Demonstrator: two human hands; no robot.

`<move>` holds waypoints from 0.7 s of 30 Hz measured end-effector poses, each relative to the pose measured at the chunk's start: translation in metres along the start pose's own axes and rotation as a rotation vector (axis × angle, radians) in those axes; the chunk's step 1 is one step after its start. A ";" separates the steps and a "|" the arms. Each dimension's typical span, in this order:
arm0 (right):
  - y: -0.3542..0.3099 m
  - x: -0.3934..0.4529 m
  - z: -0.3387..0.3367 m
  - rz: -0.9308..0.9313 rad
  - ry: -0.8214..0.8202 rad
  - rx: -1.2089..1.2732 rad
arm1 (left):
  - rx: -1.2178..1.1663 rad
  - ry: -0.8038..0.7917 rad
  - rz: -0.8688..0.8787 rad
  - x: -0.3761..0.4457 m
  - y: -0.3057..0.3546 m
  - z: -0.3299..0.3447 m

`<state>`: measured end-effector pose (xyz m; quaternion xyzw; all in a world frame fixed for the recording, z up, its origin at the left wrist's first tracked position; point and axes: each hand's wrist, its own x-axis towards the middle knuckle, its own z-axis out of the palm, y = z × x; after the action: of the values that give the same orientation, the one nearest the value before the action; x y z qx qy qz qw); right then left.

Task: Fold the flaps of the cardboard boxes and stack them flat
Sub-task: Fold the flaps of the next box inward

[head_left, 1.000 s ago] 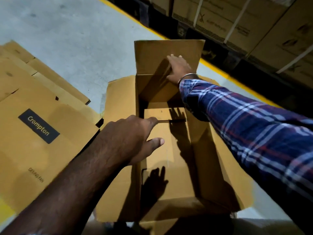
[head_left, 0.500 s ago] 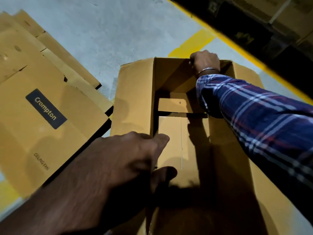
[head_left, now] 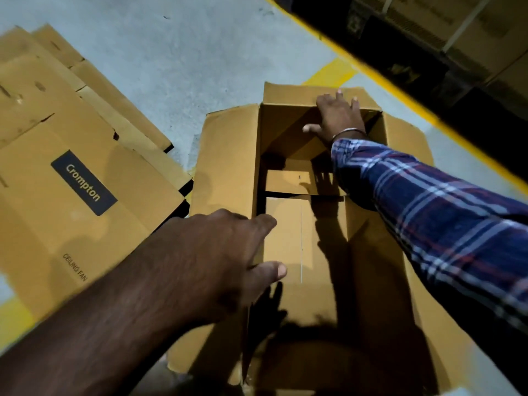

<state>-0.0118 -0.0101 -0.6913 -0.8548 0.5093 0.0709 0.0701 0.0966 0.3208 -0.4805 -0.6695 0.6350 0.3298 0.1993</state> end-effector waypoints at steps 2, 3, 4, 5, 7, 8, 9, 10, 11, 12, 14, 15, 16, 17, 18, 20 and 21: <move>-0.005 -0.034 -0.010 -0.058 -0.011 0.073 | -0.015 0.045 0.016 -0.007 -0.002 -0.002; -0.008 -0.054 -0.014 -0.069 -0.027 0.125 | -0.021 0.061 0.035 -0.011 -0.002 0.000; -0.012 -0.076 -0.015 -0.071 -0.055 0.172 | -0.030 0.066 0.032 -0.011 -0.003 0.000; -0.018 -0.100 -0.016 -0.067 -0.103 0.223 | -0.053 0.082 0.030 -0.009 -0.003 0.000; -0.034 -0.153 -0.010 -0.020 -0.252 0.397 | -0.075 0.107 0.044 -0.007 -0.007 0.001; -0.042 -0.180 -0.004 0.013 -0.345 0.466 | -0.099 0.103 0.039 -0.008 -0.008 0.000; -0.051 -0.205 0.003 0.019 -0.438 0.479 | -0.128 0.104 0.026 -0.008 -0.011 0.000; -0.060 -0.228 0.009 0.002 -0.524 0.469 | -0.149 0.114 0.019 -0.007 -0.014 0.001; -0.070 -0.254 0.014 -0.004 -0.605 0.465 | -0.166 0.125 0.012 -0.008 -0.016 0.001; -0.080 -0.280 0.017 -0.006 -0.672 0.496 | -0.175 0.129 0.003 -0.008 -0.019 0.002; -0.101 -0.331 0.021 0.060 -0.758 0.628 | -0.186 0.133 -0.008 -0.009 -0.022 0.005; -0.113 -0.353 0.023 0.111 -0.773 0.695 | -0.200 0.130 -0.005 -0.007 -0.023 0.005; -0.124 -0.376 0.026 0.140 -0.752 0.729 | -0.212 0.129 -0.003 -0.007 -0.025 0.008; -0.133 -0.393 0.032 0.145 -0.702 0.717 | -0.225 0.134 -0.006 -0.006 -0.026 0.010; -0.141 -0.407 0.037 0.128 -0.643 0.667 | -0.231 0.147 -0.014 -0.006 -0.028 0.014; -0.151 -0.420 0.048 0.047 -0.595 0.523 | -0.242 0.165 -0.063 -0.005 -0.034 0.024; -0.153 -0.425 0.053 0.008 -0.593 0.454 | -0.245 0.172 -0.095 -0.007 -0.036 0.032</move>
<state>-0.0795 0.4378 -0.6538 -0.7579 0.4728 0.2007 0.4022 0.1259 0.3512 -0.5036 -0.7439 0.5723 0.3365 0.0762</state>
